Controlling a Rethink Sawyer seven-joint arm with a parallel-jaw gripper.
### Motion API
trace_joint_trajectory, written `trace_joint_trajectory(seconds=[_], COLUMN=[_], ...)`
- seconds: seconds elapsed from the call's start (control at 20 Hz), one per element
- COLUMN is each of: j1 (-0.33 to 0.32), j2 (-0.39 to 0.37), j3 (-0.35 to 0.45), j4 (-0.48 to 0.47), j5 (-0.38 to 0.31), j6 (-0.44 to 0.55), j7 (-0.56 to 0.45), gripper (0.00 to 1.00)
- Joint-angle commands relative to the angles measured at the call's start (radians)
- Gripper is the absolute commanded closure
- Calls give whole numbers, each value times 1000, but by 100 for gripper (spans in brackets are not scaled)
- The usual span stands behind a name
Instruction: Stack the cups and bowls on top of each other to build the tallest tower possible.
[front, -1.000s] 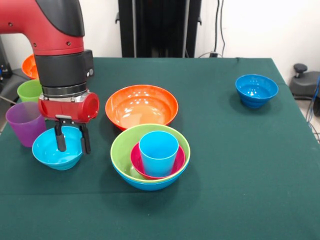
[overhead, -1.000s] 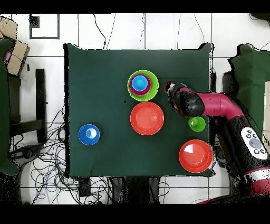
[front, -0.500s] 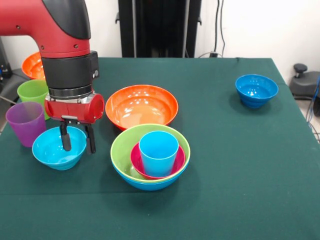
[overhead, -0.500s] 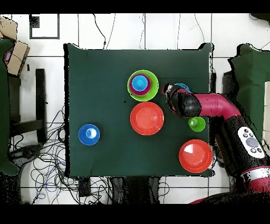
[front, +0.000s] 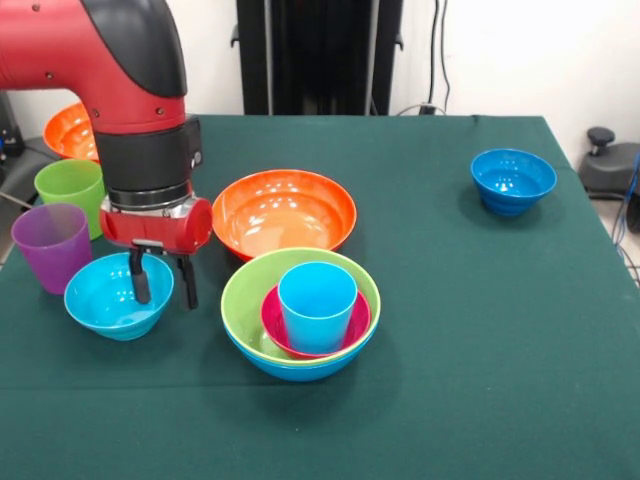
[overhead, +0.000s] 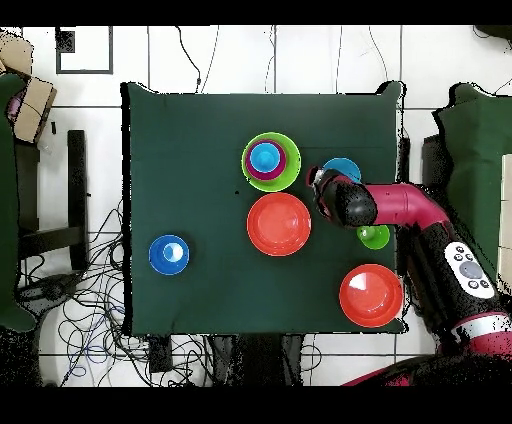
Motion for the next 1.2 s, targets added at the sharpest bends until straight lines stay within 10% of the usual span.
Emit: trace_joint_trajectory(seconds=[0.05, 0.6, 0.65, 1.2], j1=[29, 18, 16, 5], j2=[82, 89, 88, 89], j3=[-81, -63, -61, -42], j4=[-34, -34, -33, -34], j5=[-119, -124, -123, -98], j6=[49, 49, 50, 77], j7=[-209, -215, -216, -237], gripper=[0, 0, 100, 100])
